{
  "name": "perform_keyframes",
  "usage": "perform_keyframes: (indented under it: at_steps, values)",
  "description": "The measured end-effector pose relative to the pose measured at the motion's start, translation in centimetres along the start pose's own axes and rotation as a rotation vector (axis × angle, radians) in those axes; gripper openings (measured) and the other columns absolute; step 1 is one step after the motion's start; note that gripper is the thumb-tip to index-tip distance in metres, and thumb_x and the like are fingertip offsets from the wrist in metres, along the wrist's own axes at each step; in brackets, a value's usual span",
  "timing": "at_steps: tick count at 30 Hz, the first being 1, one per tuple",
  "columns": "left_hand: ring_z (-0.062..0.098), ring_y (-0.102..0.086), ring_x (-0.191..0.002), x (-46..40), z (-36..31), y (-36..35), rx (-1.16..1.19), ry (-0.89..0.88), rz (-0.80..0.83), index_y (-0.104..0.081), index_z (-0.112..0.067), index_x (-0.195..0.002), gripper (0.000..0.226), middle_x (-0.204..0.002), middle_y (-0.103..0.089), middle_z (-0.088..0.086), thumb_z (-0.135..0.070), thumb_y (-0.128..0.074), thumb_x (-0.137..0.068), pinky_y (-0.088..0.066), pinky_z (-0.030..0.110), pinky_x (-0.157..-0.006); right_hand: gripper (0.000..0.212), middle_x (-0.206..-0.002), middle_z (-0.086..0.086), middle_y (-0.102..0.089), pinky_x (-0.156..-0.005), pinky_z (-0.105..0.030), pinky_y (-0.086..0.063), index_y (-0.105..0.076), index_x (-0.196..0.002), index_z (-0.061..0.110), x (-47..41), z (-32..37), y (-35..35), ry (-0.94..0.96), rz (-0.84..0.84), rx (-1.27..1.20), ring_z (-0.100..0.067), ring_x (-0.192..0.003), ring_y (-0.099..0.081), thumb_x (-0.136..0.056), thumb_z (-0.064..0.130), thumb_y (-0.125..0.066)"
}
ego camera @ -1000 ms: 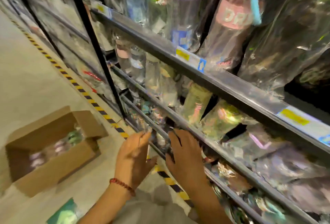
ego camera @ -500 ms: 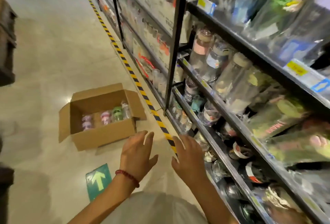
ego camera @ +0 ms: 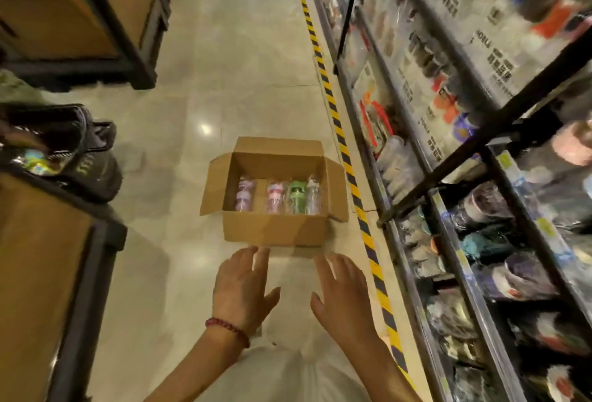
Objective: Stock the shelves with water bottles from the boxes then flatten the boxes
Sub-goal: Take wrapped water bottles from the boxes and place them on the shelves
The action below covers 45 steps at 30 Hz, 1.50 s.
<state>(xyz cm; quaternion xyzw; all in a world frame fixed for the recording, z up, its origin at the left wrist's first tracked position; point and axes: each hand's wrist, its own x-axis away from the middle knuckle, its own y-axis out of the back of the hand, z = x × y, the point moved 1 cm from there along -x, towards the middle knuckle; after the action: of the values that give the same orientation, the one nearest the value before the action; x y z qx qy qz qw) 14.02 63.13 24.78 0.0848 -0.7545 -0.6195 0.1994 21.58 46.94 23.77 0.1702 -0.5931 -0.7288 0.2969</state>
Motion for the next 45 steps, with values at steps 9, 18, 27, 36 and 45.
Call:
perform_keyframes:
  at_steps: [9, 18, 27, 36, 45]
  values:
    - [0.027, -0.067, -0.072, -9.5, 3.2, 0.0, 0.034, 0.146, 0.011, -0.069, -0.01, -0.098, 0.082, -0.087, -0.069, 0.01, -0.047, -0.092, -0.029, -0.055, 0.033, -0.058, 0.073, -0.108, -0.006, -0.066, -0.074, -0.041, -0.057, -0.065, -0.106, 0.018, -12.8, -0.6, -0.9, 0.083, 0.134, 0.0, -0.028, -0.097, -0.066, -0.039, 0.032, -0.09]
    - [0.032, -0.065, -0.082, -26.0, 6.3, 1.8, 0.093, 0.345, 0.085, -0.066, -0.009, -0.103, 0.065, -0.094, -0.067, 0.012, -0.038, -0.087, -0.049, -0.055, 0.038, -0.068, 0.051, -0.134, -0.007, -0.048, -0.102, -0.041, -0.038, -0.047, -0.134, 0.018, -31.7, -3.3, -1.2, 0.146, 0.31, -0.067, -0.03, -0.126, -0.043, -0.086, 0.024, -0.062]
    - [0.03, -0.062, -0.079, -41.2, 13.3, -10.7, 0.128, 0.402, 0.233, -0.065, -0.009, -0.105, 0.061, -0.091, -0.065, 0.009, -0.035, -0.084, -0.052, -0.051, 0.035, -0.064, 0.053, -0.149, -0.004, -0.026, -0.109, -0.039, -0.029, -0.027, -0.143, 0.026, -46.4, -5.7, -16.0, 0.119, 0.575, -0.08, -0.026, -0.136, -0.027, -0.095, 0.033, -0.048]
    - [0.026, -0.052, -0.106, -50.5, 21.3, -32.7, 0.105, 0.46, 0.399, -0.044, -0.019, -0.12, 0.057, -0.117, -0.052, 0.006, -0.049, -0.067, -0.077, -0.046, 0.035, -0.082, 0.05, -0.127, -0.005, -0.046, -0.097, -0.036, -0.042, -0.042, -0.131, 0.018, -55.1, -8.5, -38.7, -0.017, 0.729, -0.092, -0.025, -0.117, -0.043, -0.084, 0.02, -0.061]
    - [0.031, -0.041, -0.123, -54.7, 27.1, -50.6, 0.194, 0.685, 0.588, -0.015, -0.01, -0.145, 0.095, -0.136, -0.036, 0.014, -0.051, -0.067, -0.077, -0.038, 0.041, -0.1, 0.072, -0.121, -0.01, -0.057, -0.088, -0.037, -0.049, -0.04, -0.131, 0.011, -56.6, -11.0, -58.0, -0.389, 0.809, -0.206, -0.03, -0.11, -0.056, -0.074, 0.038, -0.073]
